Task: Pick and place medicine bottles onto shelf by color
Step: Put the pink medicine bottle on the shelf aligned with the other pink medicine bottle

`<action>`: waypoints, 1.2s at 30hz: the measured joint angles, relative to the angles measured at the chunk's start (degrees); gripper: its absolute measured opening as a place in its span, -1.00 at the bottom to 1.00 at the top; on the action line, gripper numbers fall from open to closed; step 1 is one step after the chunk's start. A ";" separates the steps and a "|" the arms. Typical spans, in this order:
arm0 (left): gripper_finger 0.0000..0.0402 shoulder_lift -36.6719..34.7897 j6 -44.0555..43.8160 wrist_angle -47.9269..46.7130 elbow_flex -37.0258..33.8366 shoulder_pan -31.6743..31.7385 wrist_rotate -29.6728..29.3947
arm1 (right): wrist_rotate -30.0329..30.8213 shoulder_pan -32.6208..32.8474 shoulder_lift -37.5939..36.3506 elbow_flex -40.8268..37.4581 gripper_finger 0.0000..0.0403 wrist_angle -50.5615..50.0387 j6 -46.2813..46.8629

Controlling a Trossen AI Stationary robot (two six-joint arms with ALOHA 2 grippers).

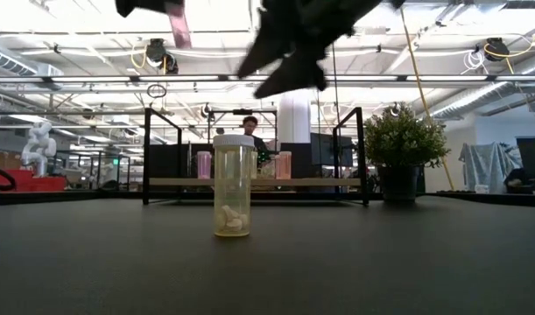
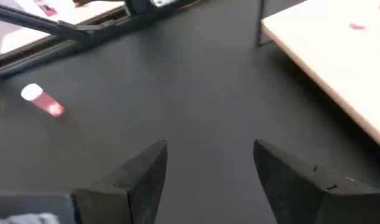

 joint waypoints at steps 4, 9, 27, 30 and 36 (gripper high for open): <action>-0.35 2.27 9.70 0.25 0.00 8.18 0.58 | 0.20 -0.03 -6.45 -0.02 0.15 -9.05 -0.02; -0.41 8.12 15.21 1.19 0.00 19.74 6.34 | 0.23 0.20 -13.88 -0.02 0.07 -15.34 0.22; -0.39 25.88 23.23 8.85 -0.08 40.62 17.31 | 6.72 1.52 -25.73 -0.02 -0.01 -27.27 2.47; -0.35 26.98 24.43 9.55 -0.03 42.15 17.33 | 9.25 1.66 -25.74 -0.16 -0.01 -28.38 2.62; -0.36 29.37 24.66 9.66 -0.07 44.69 19.10 | 9.30 2.01 -25.85 -3.66 -0.01 -25.98 3.45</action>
